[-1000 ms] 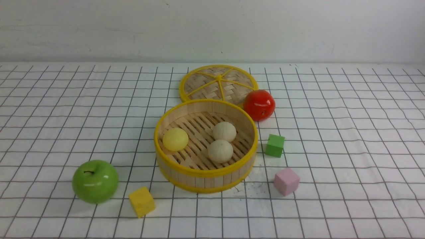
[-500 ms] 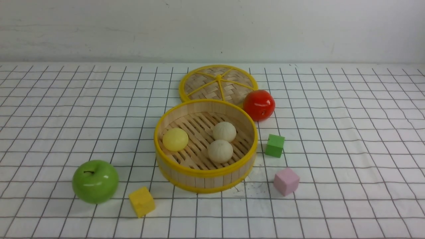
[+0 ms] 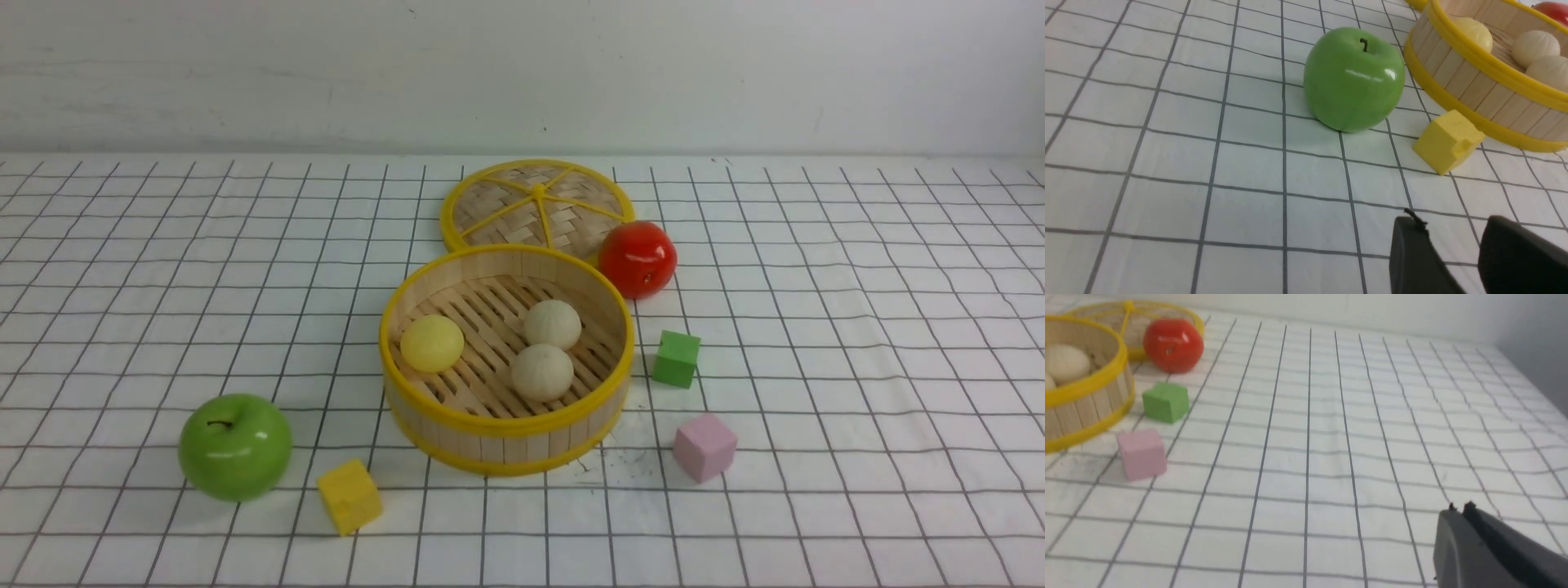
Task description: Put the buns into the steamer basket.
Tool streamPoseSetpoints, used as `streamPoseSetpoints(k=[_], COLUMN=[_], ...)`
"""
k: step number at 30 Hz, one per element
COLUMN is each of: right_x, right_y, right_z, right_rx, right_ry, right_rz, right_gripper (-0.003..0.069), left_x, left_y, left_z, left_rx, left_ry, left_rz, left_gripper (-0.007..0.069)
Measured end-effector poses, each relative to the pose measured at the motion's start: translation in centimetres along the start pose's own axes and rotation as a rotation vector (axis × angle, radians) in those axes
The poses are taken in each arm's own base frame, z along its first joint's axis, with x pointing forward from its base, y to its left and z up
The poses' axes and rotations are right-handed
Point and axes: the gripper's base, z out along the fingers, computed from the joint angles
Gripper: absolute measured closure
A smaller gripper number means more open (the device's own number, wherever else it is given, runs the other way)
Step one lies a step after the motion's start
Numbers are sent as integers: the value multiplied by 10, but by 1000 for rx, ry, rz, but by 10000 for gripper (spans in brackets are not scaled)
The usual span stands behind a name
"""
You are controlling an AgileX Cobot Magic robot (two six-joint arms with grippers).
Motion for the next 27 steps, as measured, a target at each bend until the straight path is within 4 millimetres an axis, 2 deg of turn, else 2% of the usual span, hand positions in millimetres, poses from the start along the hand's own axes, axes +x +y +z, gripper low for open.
streamPoseSetpoints(k=[3,4,27], right_x=[33,38,37], right_y=[4,5,5], right_z=[13,14,15], right_rx=[-15,-18,-12], right_ry=[97,115,78], right_rz=[8,10,10], right_gripper=[655,655,628], left_x=[0,0,0], left_y=[0,0,0], left_z=[0,0,0], left_rx=[0,-1,-1], left_ry=[1,0,0], left_rz=[0,1,3], left_gripper=[387,387,387])
